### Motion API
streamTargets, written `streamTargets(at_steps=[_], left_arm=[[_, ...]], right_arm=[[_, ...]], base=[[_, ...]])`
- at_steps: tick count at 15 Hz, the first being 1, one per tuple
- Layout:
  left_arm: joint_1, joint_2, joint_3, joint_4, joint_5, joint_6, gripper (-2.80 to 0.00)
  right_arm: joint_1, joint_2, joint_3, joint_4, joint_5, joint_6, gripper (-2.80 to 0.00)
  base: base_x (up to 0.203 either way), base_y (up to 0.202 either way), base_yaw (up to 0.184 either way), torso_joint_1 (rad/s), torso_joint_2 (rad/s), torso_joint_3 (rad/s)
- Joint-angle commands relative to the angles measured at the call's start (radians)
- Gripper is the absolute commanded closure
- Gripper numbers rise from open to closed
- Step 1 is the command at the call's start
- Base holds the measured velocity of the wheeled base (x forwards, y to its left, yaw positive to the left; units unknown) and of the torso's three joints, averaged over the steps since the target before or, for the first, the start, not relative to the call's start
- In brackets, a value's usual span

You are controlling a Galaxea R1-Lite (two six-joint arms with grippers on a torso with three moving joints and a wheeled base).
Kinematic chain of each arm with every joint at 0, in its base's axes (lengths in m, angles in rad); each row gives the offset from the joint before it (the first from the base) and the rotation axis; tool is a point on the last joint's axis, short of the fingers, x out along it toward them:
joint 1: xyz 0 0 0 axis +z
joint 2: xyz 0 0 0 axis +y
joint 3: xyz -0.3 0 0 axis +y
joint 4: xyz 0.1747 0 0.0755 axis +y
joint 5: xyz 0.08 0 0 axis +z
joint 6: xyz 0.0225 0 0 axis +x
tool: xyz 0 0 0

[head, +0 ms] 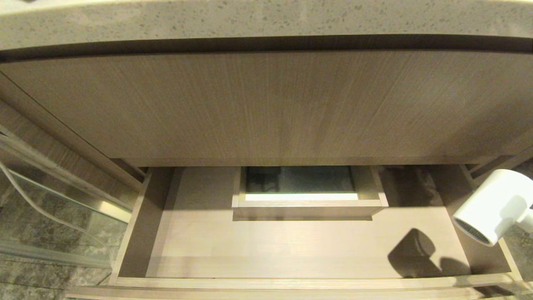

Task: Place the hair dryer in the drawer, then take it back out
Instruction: Place it on the countertop

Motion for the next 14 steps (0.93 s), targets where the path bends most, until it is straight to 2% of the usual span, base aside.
streamTargets(at_steps=[1, 4, 8, 12, 14], left_arm=[[0.000, -0.001, 0.000, 0.000, 0.000, 0.000, 0.00], [0.000, -0.001, 0.000, 0.000, 0.000, 0.000, 0.00], [0.000, 0.000, 0.000, 0.000, 0.000, 0.000, 0.00], [0.000, 0.000, 0.000, 0.000, 0.001, 0.000, 0.00], [0.000, 0.000, 0.000, 0.000, 0.000, 0.000, 0.00]], right_arm=[[-0.001, -0.040, 0.002, 0.002, 0.002, -0.005, 0.00], [-0.003, -0.104, 0.012, -0.003, 0.007, -0.001, 0.00], [-0.003, -0.175, 0.032, -0.008, 0.009, 0.057, 0.00], [0.000, -0.240, 0.090, -0.071, 0.008, 0.180, 0.00], [0.000, -0.257, 0.107, -0.074, 0.008, 0.200, 0.00]], base=[[0.000, 0.000, 0.000, 0.000, 0.00, 0.000], [0.000, 0.000, 0.000, 0.000, 0.00, 0.000], [0.000, 0.000, 0.000, 0.000, 0.00, 0.000], [0.000, 0.000, 0.000, 0.000, 0.00, 0.000], [0.000, 0.000, 0.000, 0.000, 0.00, 0.000]])
